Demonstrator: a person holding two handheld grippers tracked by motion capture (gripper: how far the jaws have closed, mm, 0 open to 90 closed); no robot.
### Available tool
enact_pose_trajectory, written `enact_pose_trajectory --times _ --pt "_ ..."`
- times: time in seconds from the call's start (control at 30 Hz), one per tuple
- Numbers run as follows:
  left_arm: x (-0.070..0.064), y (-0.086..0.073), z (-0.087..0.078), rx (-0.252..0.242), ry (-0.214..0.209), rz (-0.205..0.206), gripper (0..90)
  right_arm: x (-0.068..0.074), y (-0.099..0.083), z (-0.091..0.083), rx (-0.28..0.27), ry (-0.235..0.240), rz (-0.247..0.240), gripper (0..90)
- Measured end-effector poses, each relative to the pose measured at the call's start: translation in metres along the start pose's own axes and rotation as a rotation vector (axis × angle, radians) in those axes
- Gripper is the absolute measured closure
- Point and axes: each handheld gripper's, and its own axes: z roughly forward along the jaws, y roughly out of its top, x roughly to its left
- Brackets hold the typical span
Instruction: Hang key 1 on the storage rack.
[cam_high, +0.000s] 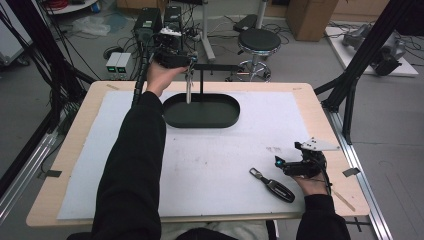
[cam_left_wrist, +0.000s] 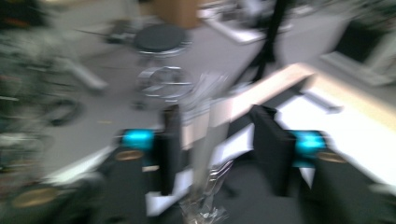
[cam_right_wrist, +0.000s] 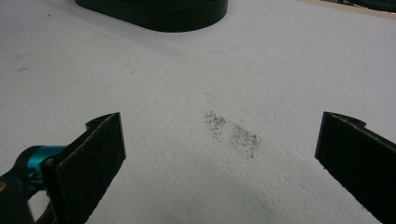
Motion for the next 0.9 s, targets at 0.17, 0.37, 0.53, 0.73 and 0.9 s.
enact_pose_trajectory --times 0.17,0.37,0.53,0.73,0.9 --pt "0.001 -0.004 -0.009 0.019 -0.125 0.009 26.8 0.000 0.000 -0.001 -0.001 0.002 0.008 0.8" --pt "0.005 -0.017 -0.015 0.139 -0.206 0.003 1.7 0.001 0.001 -0.001 0.001 0.004 0.007 0.9" --pt "0.005 -0.021 -0.024 0.146 -0.199 0.015 1.7 0.001 0.001 -0.001 0.002 0.002 0.008 0.9" --pt "0.002 -0.029 -0.040 0.105 -0.224 0.053 1.7 0.001 0.001 -0.002 0.002 -0.004 0.009 0.8" --pt "0.002 -0.037 -0.053 0.117 -0.210 0.076 1.7 0.001 0.001 -0.003 0.003 -0.006 0.007 0.8"
